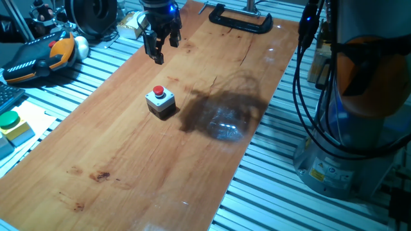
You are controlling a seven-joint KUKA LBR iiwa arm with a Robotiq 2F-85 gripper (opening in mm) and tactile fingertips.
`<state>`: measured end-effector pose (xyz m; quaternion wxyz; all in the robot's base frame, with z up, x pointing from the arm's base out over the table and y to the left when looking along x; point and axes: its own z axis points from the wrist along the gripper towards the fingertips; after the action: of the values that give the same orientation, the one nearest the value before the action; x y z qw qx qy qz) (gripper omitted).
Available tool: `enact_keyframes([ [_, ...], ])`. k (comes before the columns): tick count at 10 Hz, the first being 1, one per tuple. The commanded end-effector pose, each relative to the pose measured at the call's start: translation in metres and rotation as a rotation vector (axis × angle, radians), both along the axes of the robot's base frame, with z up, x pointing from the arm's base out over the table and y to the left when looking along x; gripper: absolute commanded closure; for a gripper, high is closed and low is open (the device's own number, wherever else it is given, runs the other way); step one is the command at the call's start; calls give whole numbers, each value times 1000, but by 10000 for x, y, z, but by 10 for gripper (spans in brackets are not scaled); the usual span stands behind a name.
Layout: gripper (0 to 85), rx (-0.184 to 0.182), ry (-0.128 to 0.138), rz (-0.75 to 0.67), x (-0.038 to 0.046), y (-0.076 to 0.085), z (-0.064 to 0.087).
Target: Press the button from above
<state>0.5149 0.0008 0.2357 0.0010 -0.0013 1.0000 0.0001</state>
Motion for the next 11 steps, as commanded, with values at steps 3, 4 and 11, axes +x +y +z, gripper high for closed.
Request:
enact_keyframes([
  [3, 840, -137, 213, 120, -3, -2, 3],
  [4, 840, -137, 209, 120, -6, -3, 3],
  [11, 840, -133, 203, 135, -12, -2, 3],
])
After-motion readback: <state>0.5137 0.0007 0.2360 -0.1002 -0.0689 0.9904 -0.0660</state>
